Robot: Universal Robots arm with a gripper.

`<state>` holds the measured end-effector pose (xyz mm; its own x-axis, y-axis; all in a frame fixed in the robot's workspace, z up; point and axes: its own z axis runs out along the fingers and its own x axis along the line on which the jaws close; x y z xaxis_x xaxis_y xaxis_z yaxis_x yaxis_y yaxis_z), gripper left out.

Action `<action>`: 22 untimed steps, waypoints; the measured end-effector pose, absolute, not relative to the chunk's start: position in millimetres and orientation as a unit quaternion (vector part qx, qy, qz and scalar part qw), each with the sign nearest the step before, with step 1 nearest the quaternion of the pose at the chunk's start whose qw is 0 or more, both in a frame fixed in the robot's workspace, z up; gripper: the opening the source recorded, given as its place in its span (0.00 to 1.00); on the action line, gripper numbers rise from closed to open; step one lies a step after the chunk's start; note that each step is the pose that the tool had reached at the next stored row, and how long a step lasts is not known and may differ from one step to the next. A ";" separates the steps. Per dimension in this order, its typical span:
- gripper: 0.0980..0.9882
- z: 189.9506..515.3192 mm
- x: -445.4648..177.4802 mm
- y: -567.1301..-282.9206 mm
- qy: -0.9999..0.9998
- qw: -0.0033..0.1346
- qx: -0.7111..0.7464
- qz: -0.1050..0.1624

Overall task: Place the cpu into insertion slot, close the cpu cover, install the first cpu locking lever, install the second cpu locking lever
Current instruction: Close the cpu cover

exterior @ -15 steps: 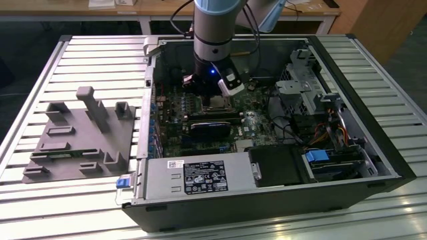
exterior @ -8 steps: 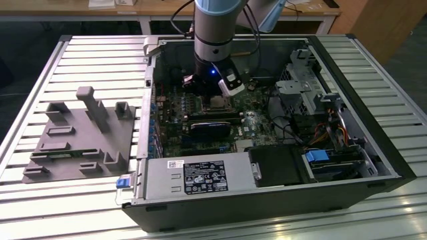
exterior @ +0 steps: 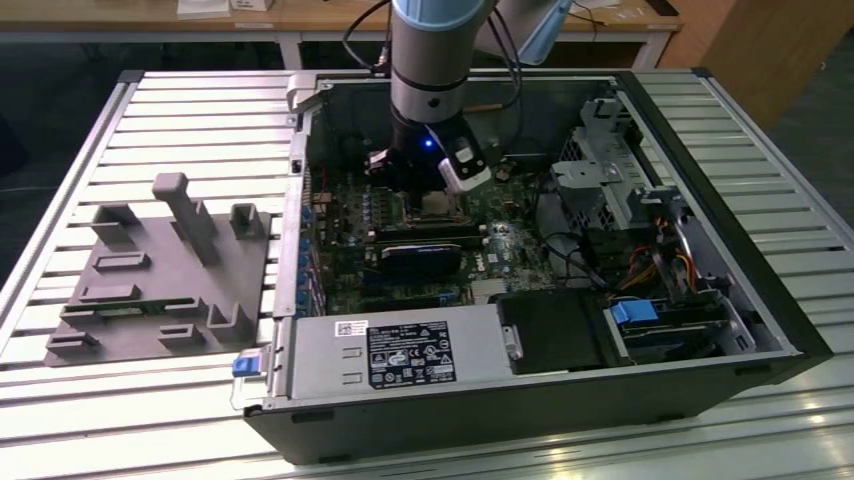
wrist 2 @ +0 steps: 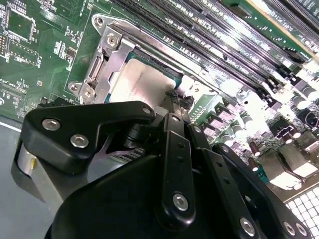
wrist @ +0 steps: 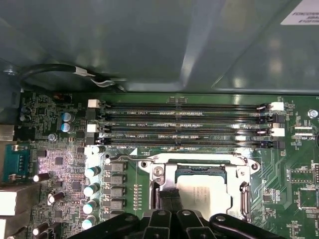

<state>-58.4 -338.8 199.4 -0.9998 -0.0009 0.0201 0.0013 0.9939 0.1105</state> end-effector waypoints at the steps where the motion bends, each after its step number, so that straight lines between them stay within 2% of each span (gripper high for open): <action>1: 0.01 199.5 -58.3 -338.7 -0.998 0.010 0.000 -0.055; 22: 0.01 207.7 -34.9 -338.7 -0.998 0.015 0.000 -0.055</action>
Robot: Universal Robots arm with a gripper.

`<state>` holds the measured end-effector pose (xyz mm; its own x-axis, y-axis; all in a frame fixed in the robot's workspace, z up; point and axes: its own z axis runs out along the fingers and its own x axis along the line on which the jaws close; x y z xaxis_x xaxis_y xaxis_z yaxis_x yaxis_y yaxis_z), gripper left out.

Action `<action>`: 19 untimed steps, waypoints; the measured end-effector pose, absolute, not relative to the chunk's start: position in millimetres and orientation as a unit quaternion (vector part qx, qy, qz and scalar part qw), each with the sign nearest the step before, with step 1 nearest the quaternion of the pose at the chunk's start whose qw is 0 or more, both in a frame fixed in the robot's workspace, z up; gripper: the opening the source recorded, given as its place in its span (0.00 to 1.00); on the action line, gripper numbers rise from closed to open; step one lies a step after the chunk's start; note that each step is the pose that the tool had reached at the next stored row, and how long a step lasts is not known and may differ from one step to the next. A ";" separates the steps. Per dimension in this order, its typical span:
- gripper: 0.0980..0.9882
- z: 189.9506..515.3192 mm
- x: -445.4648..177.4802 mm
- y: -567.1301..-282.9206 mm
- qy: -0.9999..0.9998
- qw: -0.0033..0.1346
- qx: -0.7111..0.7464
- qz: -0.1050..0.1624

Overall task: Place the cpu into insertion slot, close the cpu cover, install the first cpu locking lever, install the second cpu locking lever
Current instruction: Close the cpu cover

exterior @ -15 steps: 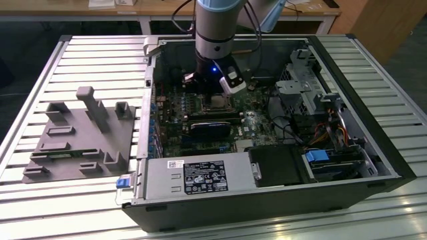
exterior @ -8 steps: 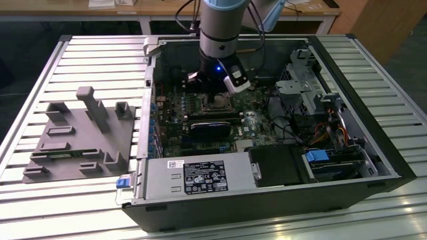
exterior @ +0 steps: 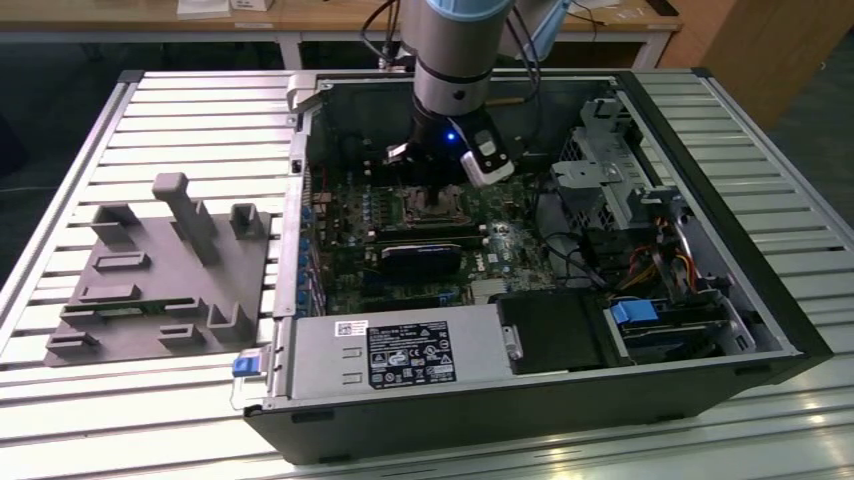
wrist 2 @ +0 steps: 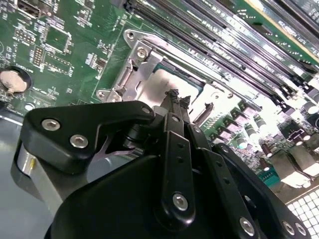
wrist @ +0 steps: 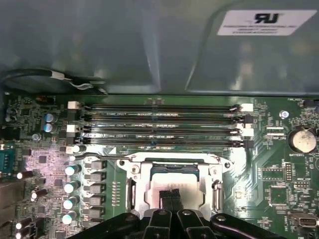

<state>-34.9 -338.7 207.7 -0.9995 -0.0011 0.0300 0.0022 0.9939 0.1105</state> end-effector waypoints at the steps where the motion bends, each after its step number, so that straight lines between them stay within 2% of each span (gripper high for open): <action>1: 0.01 208.0 -34.8 -338.7 -0.998 0.015 0.000 -0.055; 19: 0.01 245.5 -34.7 -338.7 -0.998 0.015 0.000 -0.055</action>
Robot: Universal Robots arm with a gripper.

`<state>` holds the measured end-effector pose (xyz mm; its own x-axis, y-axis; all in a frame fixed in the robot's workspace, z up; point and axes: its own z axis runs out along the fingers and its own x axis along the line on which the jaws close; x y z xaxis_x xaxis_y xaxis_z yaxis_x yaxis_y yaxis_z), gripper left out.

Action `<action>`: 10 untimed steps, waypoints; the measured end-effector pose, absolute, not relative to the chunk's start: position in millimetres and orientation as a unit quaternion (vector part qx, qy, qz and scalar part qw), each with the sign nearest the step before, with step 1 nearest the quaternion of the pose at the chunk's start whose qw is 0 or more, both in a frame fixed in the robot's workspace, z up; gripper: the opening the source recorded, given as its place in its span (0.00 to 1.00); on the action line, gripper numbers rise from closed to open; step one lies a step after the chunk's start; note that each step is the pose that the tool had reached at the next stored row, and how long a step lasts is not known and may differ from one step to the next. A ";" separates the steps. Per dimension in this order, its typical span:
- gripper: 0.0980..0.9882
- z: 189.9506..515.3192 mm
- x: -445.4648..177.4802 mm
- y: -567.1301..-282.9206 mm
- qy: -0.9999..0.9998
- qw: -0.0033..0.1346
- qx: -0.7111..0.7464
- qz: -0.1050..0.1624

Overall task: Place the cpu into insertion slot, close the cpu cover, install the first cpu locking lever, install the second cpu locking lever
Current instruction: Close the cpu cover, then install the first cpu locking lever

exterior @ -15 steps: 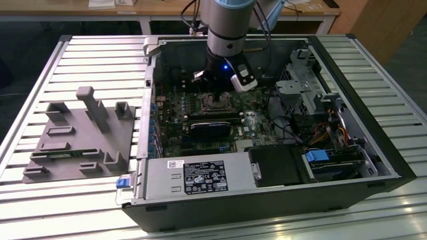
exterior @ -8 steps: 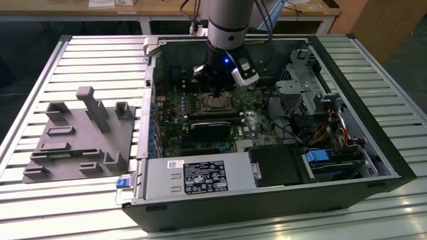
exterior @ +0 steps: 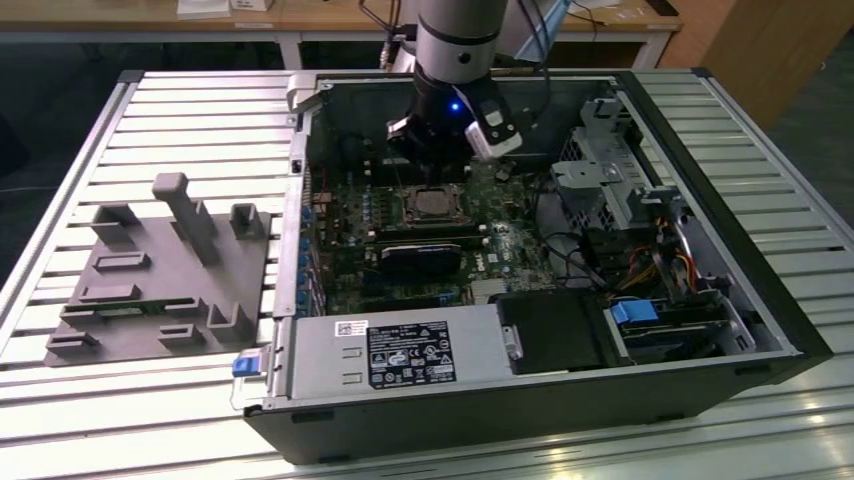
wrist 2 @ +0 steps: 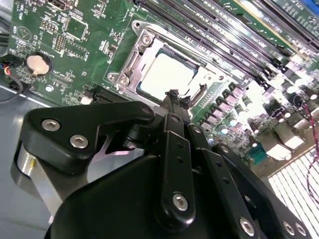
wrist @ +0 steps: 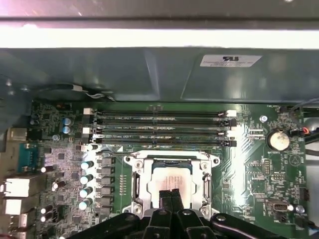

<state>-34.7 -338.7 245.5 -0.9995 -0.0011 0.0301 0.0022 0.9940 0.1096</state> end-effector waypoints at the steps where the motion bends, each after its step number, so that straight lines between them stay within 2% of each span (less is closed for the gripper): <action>1: 0.01 246.6 -34.7 -338.7 -0.998 0.015 0.000 -0.054; 10: 0.01 246.9 -34.7 -338.7 -0.998 0.015 0.000 -0.053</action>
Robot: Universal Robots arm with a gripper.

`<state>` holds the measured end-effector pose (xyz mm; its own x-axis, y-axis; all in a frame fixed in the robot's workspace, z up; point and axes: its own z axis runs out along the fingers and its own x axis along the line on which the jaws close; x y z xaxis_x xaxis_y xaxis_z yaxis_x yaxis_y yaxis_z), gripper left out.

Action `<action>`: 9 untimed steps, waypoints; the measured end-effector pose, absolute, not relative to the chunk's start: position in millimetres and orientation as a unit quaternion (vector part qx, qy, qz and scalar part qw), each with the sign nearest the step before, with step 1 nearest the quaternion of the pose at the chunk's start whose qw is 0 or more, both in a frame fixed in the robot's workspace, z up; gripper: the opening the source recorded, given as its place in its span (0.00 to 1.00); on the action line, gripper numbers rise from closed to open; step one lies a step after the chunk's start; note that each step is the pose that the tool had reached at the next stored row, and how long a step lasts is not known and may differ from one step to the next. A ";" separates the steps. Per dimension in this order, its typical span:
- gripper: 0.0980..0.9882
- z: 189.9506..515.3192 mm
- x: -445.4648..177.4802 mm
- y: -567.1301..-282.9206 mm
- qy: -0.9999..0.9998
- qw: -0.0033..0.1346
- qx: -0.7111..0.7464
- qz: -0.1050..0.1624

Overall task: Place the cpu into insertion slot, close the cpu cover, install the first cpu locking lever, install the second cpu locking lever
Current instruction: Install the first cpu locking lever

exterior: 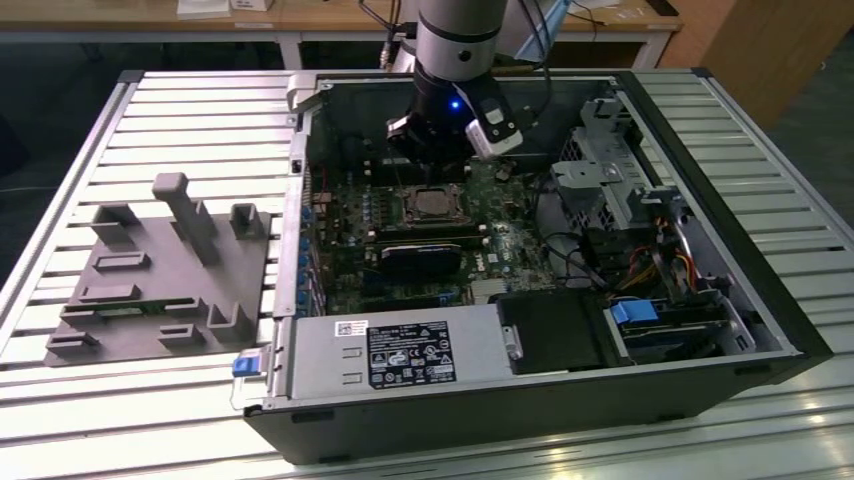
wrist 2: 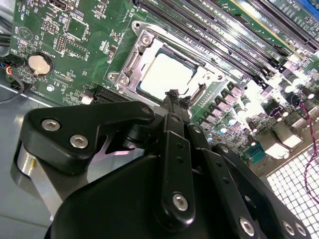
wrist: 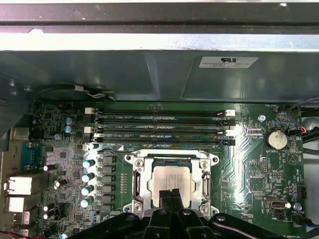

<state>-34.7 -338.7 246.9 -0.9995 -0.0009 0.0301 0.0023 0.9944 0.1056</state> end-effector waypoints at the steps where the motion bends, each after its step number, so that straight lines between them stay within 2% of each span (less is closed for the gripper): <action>1: 0.01 246.9 -34.7 -338.7 -0.998 0.015 0.000 -0.053; 9: 0.01 246.9 -34.9 -338.7 -0.998 0.015 0.000 -0.053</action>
<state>-34.9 -338.7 246.9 -0.9995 -0.0008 0.0301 0.0024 0.9944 0.1055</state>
